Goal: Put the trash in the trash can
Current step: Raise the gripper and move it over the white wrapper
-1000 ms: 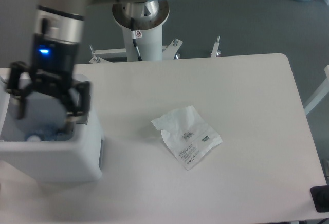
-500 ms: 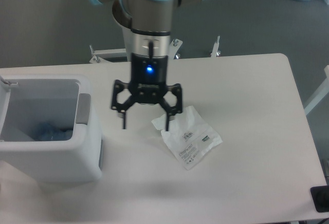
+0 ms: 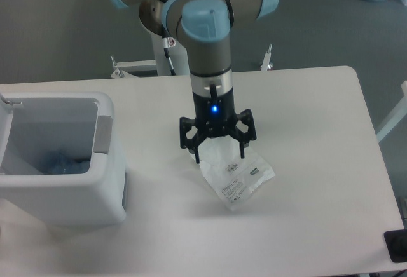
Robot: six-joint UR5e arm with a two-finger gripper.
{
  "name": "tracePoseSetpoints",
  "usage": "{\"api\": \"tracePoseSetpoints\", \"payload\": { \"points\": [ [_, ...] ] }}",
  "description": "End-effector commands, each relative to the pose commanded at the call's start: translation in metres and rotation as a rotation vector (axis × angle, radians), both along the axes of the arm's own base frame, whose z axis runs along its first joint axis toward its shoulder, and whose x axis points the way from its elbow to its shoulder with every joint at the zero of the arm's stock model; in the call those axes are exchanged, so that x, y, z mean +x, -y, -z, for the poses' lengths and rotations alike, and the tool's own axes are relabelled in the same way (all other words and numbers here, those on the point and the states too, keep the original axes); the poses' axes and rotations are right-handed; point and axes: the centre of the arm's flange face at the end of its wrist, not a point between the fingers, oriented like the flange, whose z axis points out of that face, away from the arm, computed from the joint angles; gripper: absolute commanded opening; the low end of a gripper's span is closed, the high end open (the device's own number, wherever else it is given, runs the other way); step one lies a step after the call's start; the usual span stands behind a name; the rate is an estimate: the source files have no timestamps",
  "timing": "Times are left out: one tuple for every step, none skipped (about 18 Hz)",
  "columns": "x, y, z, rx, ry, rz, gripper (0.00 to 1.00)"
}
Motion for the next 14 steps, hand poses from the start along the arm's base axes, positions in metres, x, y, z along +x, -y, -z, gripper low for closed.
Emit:
{"api": "tracePoseSetpoints", "payload": {
  "points": [
    [-0.001, -0.001, 0.007, -0.012, 0.008, 0.007, 1.00],
    [-0.002, -0.001, 0.012, -0.018, 0.013, 0.006, 1.00],
    [-0.003, -0.002, 0.019, -0.029, 0.020, 0.006, 1.00],
    [-0.004, -0.003, 0.021, -0.037, 0.017, 0.005, 1.00],
    [-0.004, -0.003, 0.022, -0.042, 0.012, 0.002, 1.00],
    [-0.003, -0.006, 0.024, -0.045, 0.012, 0.007, 1.00],
    [-0.002, -0.010, 0.026, -0.046, 0.013, 0.010, 1.00],
    [-0.002, -0.011, 0.030, -0.050, 0.018, 0.012, 1.00],
    [0.001, -0.013, 0.034, -0.056, 0.023, 0.016, 1.00],
    [0.004, -0.016, 0.037, -0.060, 0.025, 0.021, 1.00],
    [0.007, -0.017, 0.037, -0.062, 0.026, 0.019, 1.00],
    [0.010, -0.015, 0.039, -0.075, 0.026, 0.022, 1.00],
    [0.019, -0.014, 0.042, -0.097, 0.021, 0.029, 1.00],
    [0.045, -0.021, 0.048, -0.126, 0.013, 0.075, 1.00]
  ]
}}
